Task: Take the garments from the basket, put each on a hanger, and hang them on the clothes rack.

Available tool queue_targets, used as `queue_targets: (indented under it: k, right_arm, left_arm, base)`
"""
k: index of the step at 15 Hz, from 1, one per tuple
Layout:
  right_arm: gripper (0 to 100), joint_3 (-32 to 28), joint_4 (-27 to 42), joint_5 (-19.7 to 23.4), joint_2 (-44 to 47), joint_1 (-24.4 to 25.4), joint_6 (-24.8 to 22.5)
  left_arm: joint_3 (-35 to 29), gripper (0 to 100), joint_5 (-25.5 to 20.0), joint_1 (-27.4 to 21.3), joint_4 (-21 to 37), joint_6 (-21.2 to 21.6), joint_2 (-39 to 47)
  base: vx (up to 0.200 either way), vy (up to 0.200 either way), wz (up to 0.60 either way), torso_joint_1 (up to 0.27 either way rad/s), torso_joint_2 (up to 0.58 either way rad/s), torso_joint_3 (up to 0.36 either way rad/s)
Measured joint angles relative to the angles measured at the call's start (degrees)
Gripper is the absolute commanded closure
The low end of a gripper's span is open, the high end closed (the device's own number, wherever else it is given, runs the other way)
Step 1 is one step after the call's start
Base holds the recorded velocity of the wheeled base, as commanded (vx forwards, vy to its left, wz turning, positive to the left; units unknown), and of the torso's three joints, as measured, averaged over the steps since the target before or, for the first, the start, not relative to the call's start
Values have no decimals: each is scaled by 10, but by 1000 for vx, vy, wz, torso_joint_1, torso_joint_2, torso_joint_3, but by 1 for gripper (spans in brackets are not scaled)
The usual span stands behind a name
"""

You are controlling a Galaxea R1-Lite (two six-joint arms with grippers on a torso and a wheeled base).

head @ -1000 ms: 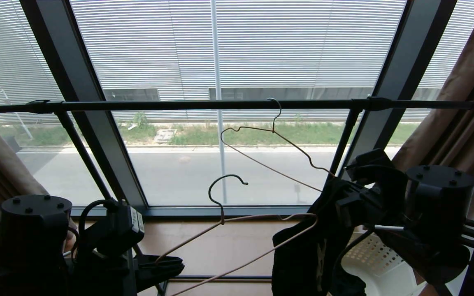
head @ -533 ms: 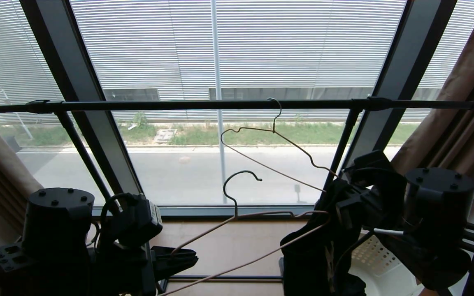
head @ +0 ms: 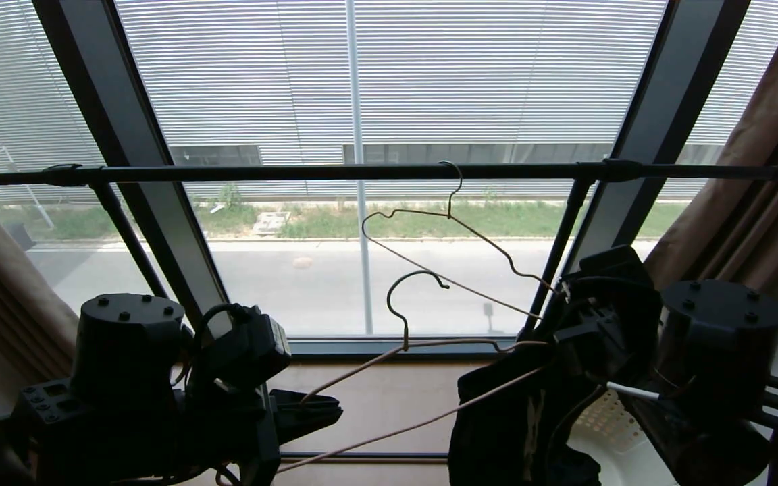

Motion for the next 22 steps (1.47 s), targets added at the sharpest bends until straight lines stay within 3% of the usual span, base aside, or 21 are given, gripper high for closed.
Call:
queue_targets:
  k: [4,9,15,22]
  right_arm:
    - [100,-25,3,-6,-5,46,-15]
    - [100,-47,5,-6,3,68,-15]
    - [100,-84,9,-10,11,128,-12]
    - [100,-117,5,-12,33,196,13]
  left_arm:
    - [-3,100,0,-4,-1,0,7]
    - [-1,100,5,-18,-35,-3,17]
    - [1,100,52,-24,-94,-2,54]
    - [3,100,55,-26,-96,-3,65]
  base:
    - [0,0,0,0,0,0]
    - [0,0,0,0,0,0]
    - [0,0,0,0,0,0]
    - [0,0,0,0,0,0]
